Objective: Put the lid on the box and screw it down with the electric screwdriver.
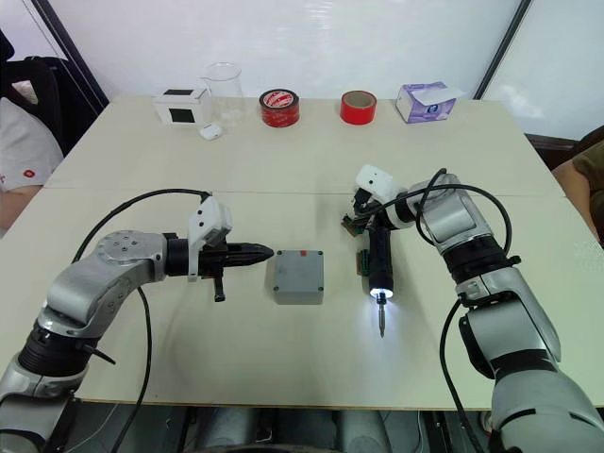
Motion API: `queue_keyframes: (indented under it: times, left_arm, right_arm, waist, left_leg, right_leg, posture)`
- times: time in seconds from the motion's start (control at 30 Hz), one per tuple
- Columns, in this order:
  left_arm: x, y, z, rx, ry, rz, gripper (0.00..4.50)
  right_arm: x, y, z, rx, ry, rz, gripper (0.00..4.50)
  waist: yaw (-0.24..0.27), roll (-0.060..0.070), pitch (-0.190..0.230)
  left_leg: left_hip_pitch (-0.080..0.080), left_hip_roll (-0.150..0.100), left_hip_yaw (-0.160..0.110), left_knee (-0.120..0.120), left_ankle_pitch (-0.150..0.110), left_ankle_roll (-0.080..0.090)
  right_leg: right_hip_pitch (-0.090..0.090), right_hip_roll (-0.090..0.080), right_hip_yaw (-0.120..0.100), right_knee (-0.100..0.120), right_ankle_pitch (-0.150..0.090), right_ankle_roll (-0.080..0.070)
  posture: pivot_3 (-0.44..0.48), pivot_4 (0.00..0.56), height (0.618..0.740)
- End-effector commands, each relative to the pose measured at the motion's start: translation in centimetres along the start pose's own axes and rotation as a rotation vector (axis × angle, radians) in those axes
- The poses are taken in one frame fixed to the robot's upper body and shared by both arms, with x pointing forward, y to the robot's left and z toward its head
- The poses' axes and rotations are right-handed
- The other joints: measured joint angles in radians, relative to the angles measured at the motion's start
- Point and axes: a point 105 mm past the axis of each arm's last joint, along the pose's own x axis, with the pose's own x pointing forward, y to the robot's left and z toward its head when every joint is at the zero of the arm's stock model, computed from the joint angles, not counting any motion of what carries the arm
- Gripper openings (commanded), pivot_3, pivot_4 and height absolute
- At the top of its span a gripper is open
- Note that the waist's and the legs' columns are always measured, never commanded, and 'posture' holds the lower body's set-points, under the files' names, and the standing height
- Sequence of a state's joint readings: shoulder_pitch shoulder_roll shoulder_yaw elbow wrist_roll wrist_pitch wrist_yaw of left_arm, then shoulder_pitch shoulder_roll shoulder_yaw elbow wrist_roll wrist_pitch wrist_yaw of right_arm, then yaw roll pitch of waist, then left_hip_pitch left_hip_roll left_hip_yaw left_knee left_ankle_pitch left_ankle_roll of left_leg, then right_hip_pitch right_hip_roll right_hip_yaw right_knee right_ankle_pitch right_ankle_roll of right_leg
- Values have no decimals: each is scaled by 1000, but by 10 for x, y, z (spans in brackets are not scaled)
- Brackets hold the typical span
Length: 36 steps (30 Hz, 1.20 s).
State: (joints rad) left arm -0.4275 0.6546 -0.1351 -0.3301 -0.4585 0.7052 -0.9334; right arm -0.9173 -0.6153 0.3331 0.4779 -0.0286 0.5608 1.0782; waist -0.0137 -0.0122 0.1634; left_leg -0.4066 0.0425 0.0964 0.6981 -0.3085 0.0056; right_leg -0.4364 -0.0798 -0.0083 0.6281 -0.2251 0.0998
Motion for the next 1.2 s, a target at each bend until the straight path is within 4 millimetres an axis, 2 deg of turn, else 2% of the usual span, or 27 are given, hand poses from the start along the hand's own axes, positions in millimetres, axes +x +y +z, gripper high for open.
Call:
queue_keyframes:
  times: [0.03, 0.2, 0.23, 0.33, 0.67, 1.03, 1.1, 1.17, 1.2]
  left_arm:
    - [-1, -2, 7, 43, -25, 1, 0]
    - [-1, -2, 6, 43, -23, -5, 0]
    - [-1, -2, 6, 43, -23, -5, 0]
    - [-1, -3, 5, 43, -21, -6, 0]
    - [-1, -2, 5, 45, -19, -5, 0]
    - [-2, 0, 9, 41, -31, -17, 0]
    - [-7, -1, 15, 20, -51, -32, 0]
    - [-16, -5, 21, -12, -65, -67, 0]
    - [-22, -9, 19, -22, -47, -89, 0]
  right_arm:
    - [-6, -6, 11, -28, -22, -24, 1419]
    - [-4, -6, 10, -25, -19, -27, 1419]
    - [-4, -6, 10, -25, -17, -29, 901]
    - [-5, -6, 8, -26, -13, -31, 28]
    - [-8, -9, 14, -19, -37, -46, 28]
    - [-40, -18, 41, 7, -155, -124, 28]
    - [-50, -14, 47, 3, -181, -131, 28]
    - [-59, 3, 55, -31, -243, -80, 28]
    - [-63, 21, 60, -68, -305, -22, 28]
  waist:
    - [0, 0, 0]
    - [0, 0, 0]
    - [0, 0, 0]
    - [0, 0, 0]
    - [0, 0, 0]
    - [1, 0, 0]
    - [2, 1, 0]
    - [3, 0, 0]
    - [3, 0, 0]
  left_leg:
    - [0, 0, 0, 0, 0, 0]
    - [0, 0, 0, 0, 0, 0]
    - [0, 0, 0, 0, 0, 0]
    - [0, 0, 0, 0, 0, 0]
    - [0, 0, 0, 0, 0, 0]
    - [0, 0, 0, 0, 0, 0]
    - [-1, 0, 0, 0, 0, 0]
    - [-2, 0, 0, 0, 0, 0]
    - [-2, 0, 0, 0, 0, 0]
  right_leg:
    - [0, 0, 0, 0, 0, 0]
    - [0, 0, 0, 0, 0, 0]
    - [0, 0, 0, 0, 0, 0]
    - [0, 0, 0, 0, 0, 0]
    - [0, 0, 0, 0, 0, 0]
    - [-1, 0, 0, 1, 0, 0]
    - [-1, 0, 0, 1, 0, 0]
    - [-2, 0, 0, 1, 0, 0]
    - [-3, 0, 0, 1, 0, 0]
  posture:
    - [0, 150, 740]
    - [0, 150, 740]
    - [0, 150, 740]
    - [0, 150, 740]
    - [0, 150, 740]
    - [0, 150, 740]
    - [0, 150, 740]
    - [0, 150, 740]
    - [0, 150, 740]
